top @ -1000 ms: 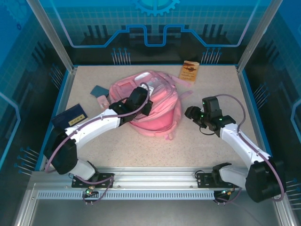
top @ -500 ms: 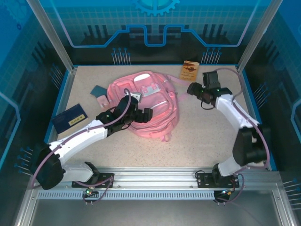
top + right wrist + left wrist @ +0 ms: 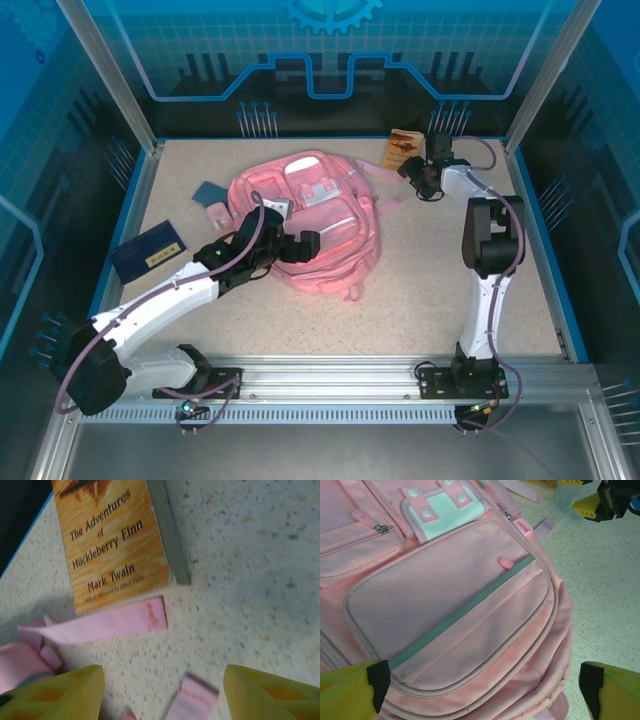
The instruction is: Pack the student bag
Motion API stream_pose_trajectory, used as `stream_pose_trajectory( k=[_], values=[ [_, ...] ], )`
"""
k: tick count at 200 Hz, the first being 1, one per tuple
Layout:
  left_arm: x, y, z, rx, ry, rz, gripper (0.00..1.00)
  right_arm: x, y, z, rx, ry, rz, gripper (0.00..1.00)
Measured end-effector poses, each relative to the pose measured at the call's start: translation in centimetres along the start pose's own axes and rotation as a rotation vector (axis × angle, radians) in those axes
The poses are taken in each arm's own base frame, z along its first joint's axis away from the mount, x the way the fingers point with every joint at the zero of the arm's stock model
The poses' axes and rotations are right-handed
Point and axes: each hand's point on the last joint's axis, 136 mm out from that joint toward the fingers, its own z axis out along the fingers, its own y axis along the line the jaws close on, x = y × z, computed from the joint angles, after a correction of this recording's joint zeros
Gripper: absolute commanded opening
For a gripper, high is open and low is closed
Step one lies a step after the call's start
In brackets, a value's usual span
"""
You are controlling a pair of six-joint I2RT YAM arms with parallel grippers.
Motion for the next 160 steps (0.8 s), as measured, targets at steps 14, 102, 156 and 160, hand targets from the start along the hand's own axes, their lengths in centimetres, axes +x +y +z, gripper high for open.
stream_pose_trajectory(
  k=[14, 102, 156, 160],
  values=[
    [0.3, 0.6, 0.1, -0.013, 0.008, -0.008, 0.99, -0.8, 0.4, 0.9, -0.011, -0.007, 0.005, 0.64],
    [0.2, 2.6, 0.4, -0.063, 0.014, -0.058, 0.99, -3.6, 0.0, 6.2, -0.015, 0.013, 0.026, 0.41],
    [0.5, 3.0, 0.8, -0.077, 0.029, -0.079, 0.99, -3.5, -0.1, 5.7, -0.01, 0.039, 0.016, 0.23],
    [0.6, 3.0, 0.9, -0.078, 0.03, -0.08, 0.99, -3.5, 0.0, 5.7, -0.01, 0.041, 0.017, 0.23]
  ],
)
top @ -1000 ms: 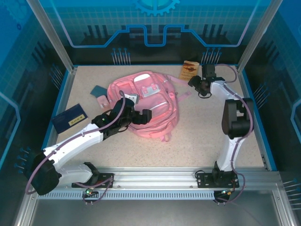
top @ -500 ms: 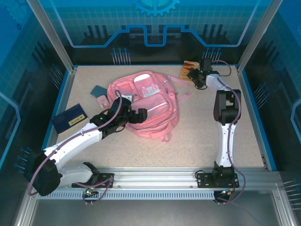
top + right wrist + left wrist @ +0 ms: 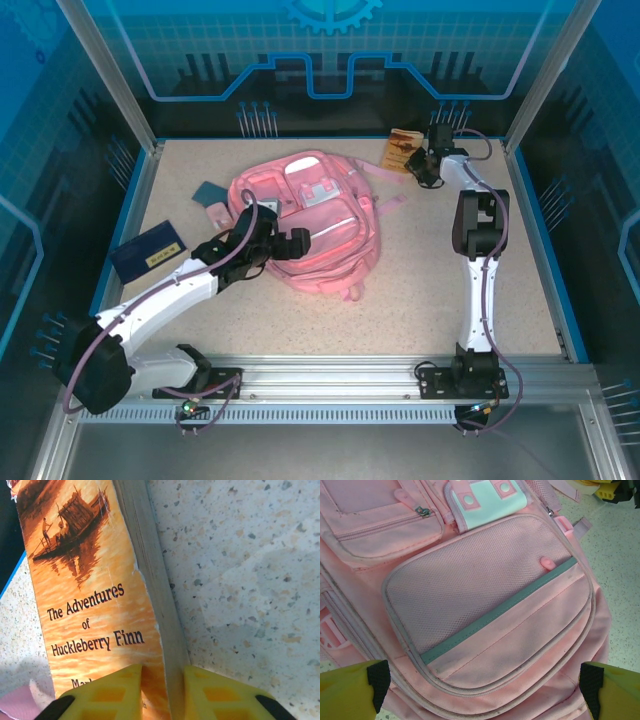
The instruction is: Pack the student bag
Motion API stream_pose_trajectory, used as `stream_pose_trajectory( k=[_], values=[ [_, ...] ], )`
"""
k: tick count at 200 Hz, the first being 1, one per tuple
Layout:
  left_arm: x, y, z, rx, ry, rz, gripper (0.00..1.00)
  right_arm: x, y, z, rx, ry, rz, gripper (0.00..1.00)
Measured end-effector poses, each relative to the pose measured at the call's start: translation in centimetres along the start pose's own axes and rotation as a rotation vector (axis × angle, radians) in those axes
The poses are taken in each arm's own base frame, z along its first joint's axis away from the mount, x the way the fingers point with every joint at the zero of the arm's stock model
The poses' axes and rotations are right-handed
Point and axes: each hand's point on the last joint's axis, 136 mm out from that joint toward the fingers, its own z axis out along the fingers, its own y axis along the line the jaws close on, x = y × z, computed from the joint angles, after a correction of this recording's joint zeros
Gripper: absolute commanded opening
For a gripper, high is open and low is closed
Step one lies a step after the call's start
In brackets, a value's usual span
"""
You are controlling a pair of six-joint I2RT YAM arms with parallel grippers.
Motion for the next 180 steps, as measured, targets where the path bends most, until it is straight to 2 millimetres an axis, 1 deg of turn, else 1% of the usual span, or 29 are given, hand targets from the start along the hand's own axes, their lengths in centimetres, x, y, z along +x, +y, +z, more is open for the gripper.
stream_pose_trajectory(
  k=[38, 51, 69, 79, 114, 155, 180],
  values=[
    [0.1, 0.1, 0.1, -0.003, 0.005, -0.001, 0.99, 0.4, -0.5, -0.2, 0.008, 0.027, 0.008, 0.23],
    [0.1, 0.1, 0.1, -0.003, 0.006, -0.001, 0.99, 0.8, -1.0, -0.7, 0.018, 0.039, 0.008, 0.24],
    [0.2, 0.0, 0.1, 0.0, 0.009, -0.001, 0.99, 2.0, -2.1, -1.9, 0.047, 0.066, 0.004, 0.25],
    [0.2, 0.0, 0.1, 0.004, 0.012, -0.001, 0.99, 2.7, -2.8, -2.8, 0.066, 0.08, -0.001, 0.25],
    [0.3, -0.2, 0.1, 0.012, 0.017, -0.001, 0.99, 6.1, -6.4, -6.6, 0.142, 0.136, -0.025, 0.26],
    [0.5, -0.4, 0.1, 0.03, 0.027, -0.004, 0.99, 10.7, -11.7, -11.6, 0.2, 0.184, -0.016, 0.27],
    [0.6, -0.7, 0.1, 0.048, 0.036, -0.009, 0.99, 13.7, -14.0, -14.3, 0.221, 0.204, -0.024, 0.28]
  ],
)
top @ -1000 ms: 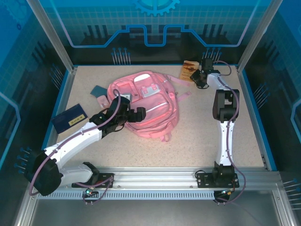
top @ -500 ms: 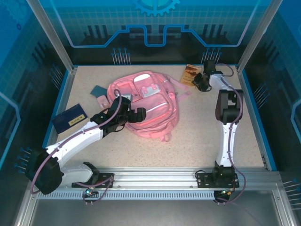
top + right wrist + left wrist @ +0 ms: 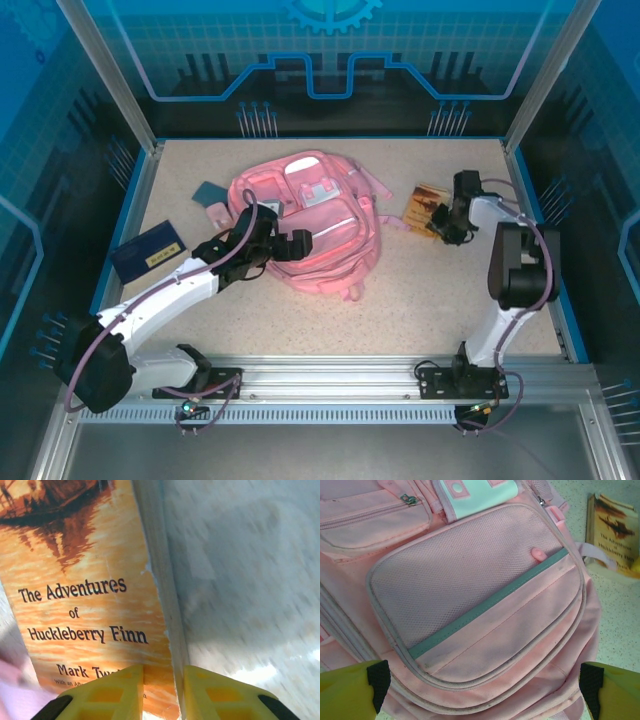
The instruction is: Pack the student bag
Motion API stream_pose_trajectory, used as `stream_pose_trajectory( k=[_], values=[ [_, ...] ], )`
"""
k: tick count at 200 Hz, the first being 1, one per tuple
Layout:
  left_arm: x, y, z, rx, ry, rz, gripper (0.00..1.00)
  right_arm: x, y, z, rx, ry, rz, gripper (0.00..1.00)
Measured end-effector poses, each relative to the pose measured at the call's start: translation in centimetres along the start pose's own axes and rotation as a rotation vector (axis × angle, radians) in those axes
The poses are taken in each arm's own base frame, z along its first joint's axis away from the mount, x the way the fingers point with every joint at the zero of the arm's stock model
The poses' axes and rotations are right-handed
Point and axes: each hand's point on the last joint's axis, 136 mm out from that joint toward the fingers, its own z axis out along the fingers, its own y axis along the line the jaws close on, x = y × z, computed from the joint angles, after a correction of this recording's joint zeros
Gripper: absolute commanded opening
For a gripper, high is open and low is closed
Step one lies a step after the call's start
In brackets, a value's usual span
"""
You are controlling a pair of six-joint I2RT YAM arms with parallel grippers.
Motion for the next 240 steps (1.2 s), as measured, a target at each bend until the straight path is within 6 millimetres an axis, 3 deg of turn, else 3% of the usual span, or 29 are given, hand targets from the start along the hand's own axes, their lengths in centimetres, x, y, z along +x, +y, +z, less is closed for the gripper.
stream_pose_trajectory(
  k=[59, 85, 106, 134, 174, 217, 240],
  values=[
    [0.6, -1.2, 0.2, 0.066, 0.037, -0.017, 0.99, 10.4, -6.6, -3.4, 0.042, 0.062, -0.01, 0.29],
    [1.2, -1.7, 0.9, 0.096, 0.073, -0.024, 0.99, 14.0, -7.6, -5.2, 0.023, 0.057, -0.05, 0.32],
    [2.1, -2.2, 2.0, 0.122, 0.117, -0.041, 0.99, 15.3, -7.9, -6.7, 0.009, 0.043, -0.072, 0.37],
    [3.6, -3.0, 3.2, 0.143, 0.179, -0.044, 0.99, 14.7, -7.5, -8.7, -0.01, -0.018, -0.084, 0.57],
    [4.3, -5.1, 3.4, 0.189, 0.208, -0.033, 0.99, 11.1, -3.6, -11.7, -0.092, -0.124, -0.131, 0.75],
    [3.6, -7.0, 3.4, 0.237, 0.194, -0.043, 0.99, 5.8, -0.4, -10.2, -0.055, -0.13, -0.154, 0.75],
    [3.7, -8.0, 3.8, 0.252, 0.204, -0.05, 0.99, 2.1, 0.7, -8.0, -0.025, -0.128, -0.158, 0.66]
  ],
)
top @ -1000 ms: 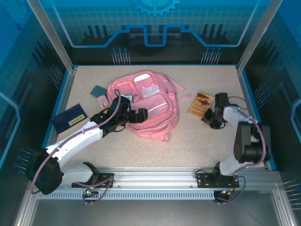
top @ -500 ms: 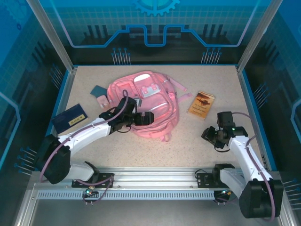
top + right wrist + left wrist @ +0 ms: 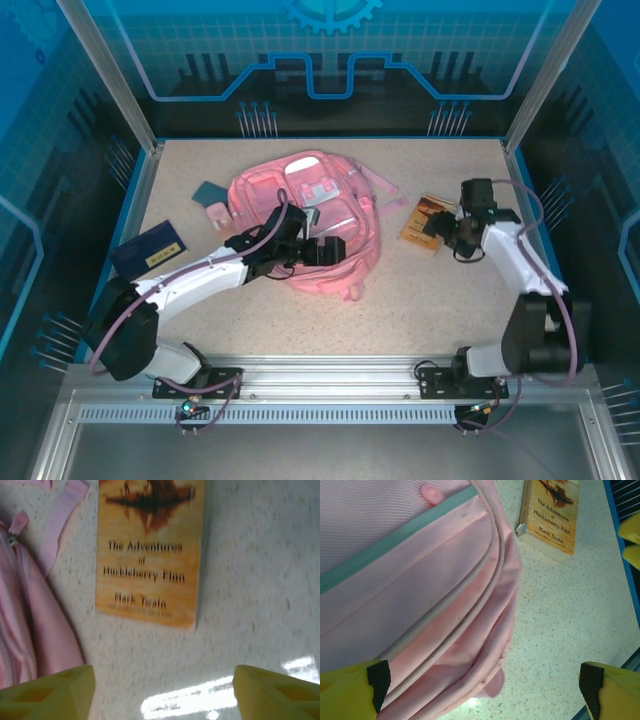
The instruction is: Pack the student bag
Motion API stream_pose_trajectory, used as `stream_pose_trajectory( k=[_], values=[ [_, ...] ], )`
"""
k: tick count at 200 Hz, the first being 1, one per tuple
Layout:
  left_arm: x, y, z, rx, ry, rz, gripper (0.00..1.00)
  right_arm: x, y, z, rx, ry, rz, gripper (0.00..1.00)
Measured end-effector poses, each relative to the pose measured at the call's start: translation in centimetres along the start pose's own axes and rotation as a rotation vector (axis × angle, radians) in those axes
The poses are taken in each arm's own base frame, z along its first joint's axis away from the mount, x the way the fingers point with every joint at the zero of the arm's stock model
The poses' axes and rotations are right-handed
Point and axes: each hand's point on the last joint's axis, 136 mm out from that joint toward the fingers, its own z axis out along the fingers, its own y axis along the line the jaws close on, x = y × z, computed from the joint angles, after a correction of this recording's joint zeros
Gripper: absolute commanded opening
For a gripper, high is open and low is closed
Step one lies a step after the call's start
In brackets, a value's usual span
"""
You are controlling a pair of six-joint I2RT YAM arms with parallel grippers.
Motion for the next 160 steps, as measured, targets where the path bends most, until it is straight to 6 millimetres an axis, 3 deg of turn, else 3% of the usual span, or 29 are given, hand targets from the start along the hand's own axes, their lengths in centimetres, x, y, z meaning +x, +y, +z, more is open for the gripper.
stream_pose_trajectory(
  k=[39, 80, 125, 160],
  values=[
    [-0.2, -1.4, 1.8, 0.022, 0.019, -0.009, 0.99, -3.7, -1.1, 4.9, 0.062, 0.048, 0.004, 0.61],
    [-0.7, -2.9, 3.8, 0.036, 0.047, -0.006, 0.99, -4.4, -1.7, 8.5, 0.095, 0.116, -0.034, 0.54],
    [-1.9, -4.9, 5.3, 0.064, 0.052, 0.008, 0.96, -3.2, -2.0, 9.5, 0.114, 0.168, -0.04, 0.5],
    [-1.6, -6.7, 7.7, 0.087, 0.097, 0.024, 0.91, 0.7, -1.7, 8.6, 0.111, 0.202, -0.06, 0.48]
  ],
)
